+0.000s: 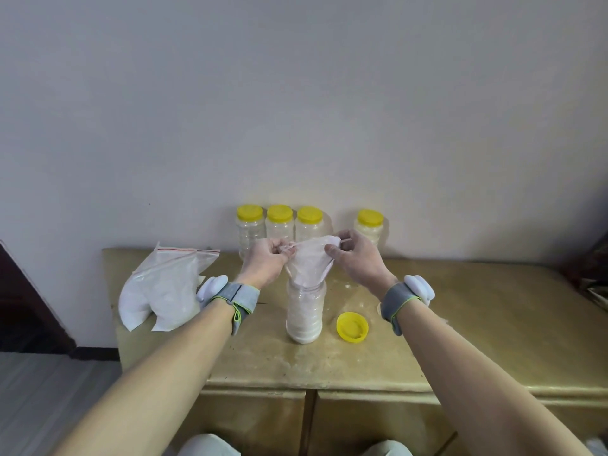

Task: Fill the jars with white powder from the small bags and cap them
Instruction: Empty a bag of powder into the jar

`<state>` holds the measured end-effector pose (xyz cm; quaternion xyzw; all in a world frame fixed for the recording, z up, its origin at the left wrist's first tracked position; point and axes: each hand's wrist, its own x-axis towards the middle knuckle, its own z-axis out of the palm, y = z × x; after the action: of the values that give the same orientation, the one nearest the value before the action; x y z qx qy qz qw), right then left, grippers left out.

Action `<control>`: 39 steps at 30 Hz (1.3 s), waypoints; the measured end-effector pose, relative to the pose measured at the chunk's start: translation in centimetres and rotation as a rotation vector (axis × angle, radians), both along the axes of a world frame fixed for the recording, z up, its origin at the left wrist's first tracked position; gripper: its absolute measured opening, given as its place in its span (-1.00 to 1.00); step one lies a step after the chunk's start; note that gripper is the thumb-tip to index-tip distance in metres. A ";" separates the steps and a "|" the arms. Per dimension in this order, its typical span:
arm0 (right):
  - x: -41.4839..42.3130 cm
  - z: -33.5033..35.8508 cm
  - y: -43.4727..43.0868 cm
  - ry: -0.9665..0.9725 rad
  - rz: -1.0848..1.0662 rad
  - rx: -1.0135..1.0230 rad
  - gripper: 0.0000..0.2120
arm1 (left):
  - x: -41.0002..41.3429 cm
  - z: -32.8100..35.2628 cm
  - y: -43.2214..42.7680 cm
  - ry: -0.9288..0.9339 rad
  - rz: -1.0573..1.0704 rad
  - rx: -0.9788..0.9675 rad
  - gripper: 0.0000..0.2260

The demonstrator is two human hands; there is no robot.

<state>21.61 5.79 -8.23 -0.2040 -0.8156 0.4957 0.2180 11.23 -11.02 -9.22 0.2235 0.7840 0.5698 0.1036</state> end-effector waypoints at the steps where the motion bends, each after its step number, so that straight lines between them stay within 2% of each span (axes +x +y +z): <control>1: 0.2 0.1 0.0 0.001 -0.002 -0.009 -0.85 | 0.1 0.1 0.0 -0.014 0.000 0.028 -0.97; 4: 0.4 0.5 -0.1 0.007 0.019 -0.021 -0.86 | 0.3 0.3 0.2 -0.092 -0.046 0.088 -0.90; 7: 0.5 0.7 -0.3 0.002 0.060 -0.016 -0.88 | 0.6 0.6 0.2 -0.012 -0.083 -0.010 -0.83; 11: 0.7 1.0 -0.4 0.033 0.065 -0.047 -0.85 | 0.5 0.9 -0.1 0.044 0.001 -0.014 -0.82; 15: 0.8 1.4 -0.5 0.029 0.064 -0.045 -0.79 | 0.3 1.1 -0.3 0.073 -0.019 -0.072 -0.78; 21: 0.7 1.7 -0.4 0.077 0.055 -0.018 -0.86 | 1.1 2.1 0.3 0.169 0.002 -0.140 -0.81; 28: 1.0 1.6 -0.3 0.059 0.017 0.089 -0.84 | 1.2 2.6 0.1 0.148 -0.011 -0.117 -0.82; 35: 0.5 2.1 -0.6 0.033 0.051 0.061 -0.82 | 1.1 3.2 -0.2 0.146 -0.018 -0.114 -0.92; 39: 0.3 2.0 -0.6 0.073 0.081 -0.004 -0.82 | 0.8 3.5 -0.6 0.192 -0.056 -0.155 -0.85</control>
<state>21.89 5.15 -6.18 -0.1528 -0.8136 0.5130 0.2269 11.98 -11.61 -5.68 0.2904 0.8255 0.4801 0.0608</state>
